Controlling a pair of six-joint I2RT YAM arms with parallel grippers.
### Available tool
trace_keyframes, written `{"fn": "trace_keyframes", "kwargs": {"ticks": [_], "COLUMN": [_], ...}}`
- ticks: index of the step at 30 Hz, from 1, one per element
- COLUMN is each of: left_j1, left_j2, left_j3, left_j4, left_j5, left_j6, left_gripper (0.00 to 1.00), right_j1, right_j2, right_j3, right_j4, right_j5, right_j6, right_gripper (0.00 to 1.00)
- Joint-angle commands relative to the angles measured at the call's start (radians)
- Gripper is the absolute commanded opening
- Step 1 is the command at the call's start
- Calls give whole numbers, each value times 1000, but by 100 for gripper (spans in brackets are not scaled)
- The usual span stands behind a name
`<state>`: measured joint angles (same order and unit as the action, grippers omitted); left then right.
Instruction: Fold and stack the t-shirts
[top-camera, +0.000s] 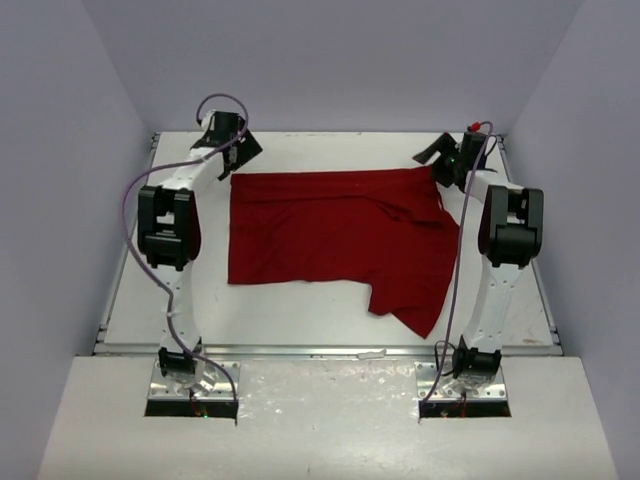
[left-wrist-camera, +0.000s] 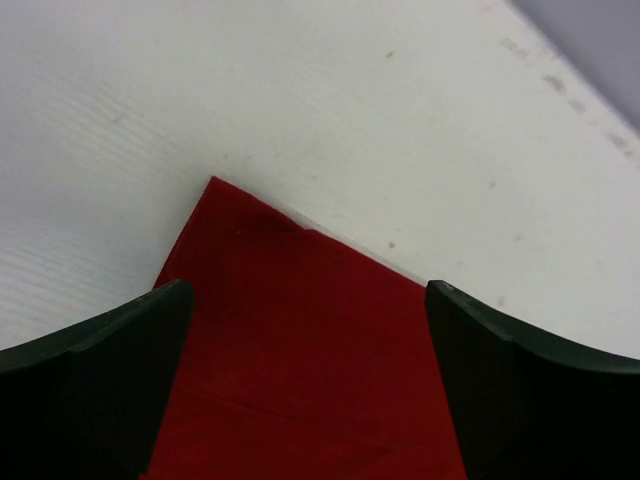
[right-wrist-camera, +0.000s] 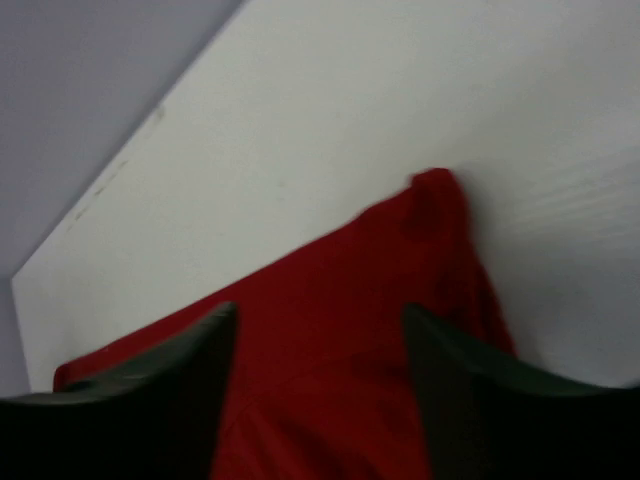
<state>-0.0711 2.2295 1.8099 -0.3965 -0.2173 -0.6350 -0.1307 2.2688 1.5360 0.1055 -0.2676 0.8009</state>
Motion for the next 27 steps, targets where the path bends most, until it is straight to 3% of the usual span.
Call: {"fn": "trace_keyframes", "kwargs": {"ticks": [1,5,6,8,9,12,17,20,24,27], "left_j1": [-22,-45,-47,-62,-65,-111,-131,-133,-142,-142], "left_j2": [-299,-539,-595,-769,-892,-1078,-1111,-1137,-1139,-1107], "left_j3": [-4,-219,-344,-487,-647,-913,-1037,-1124,-1225,-1232], "left_j4": [41,41,29,33,51,143,3,-67,-35,-56], "left_j5": [-54,-103,-111,-99,-71,27,81,64,70,-2], "left_j6": [58,28,-12,-60,-115,-158,-175,-242,-266,-262], "left_gripper": [100,100,100,100,100,100,100,100,100,91], "right_j1": [43,65,69,83,86,112,200,230,229,229], "right_j2": [-170,-192,-227,-277,-326,-438,-837,-1122,-1422,-1555], "right_j3": [-13,-48,-86,-237,-281,-477,-861,-967,-959,-894], "right_j4": [283,373,413,622,699,677,378,14,-352,-536], "right_j5": [-131,-151,-163,-205,-231,-280,-263,-141,34,68], "right_j6": [78,167,194,243,277,340,275,125,2,-97], "right_gripper": [99,99,99,99,99,99,99,99,99,99]}}
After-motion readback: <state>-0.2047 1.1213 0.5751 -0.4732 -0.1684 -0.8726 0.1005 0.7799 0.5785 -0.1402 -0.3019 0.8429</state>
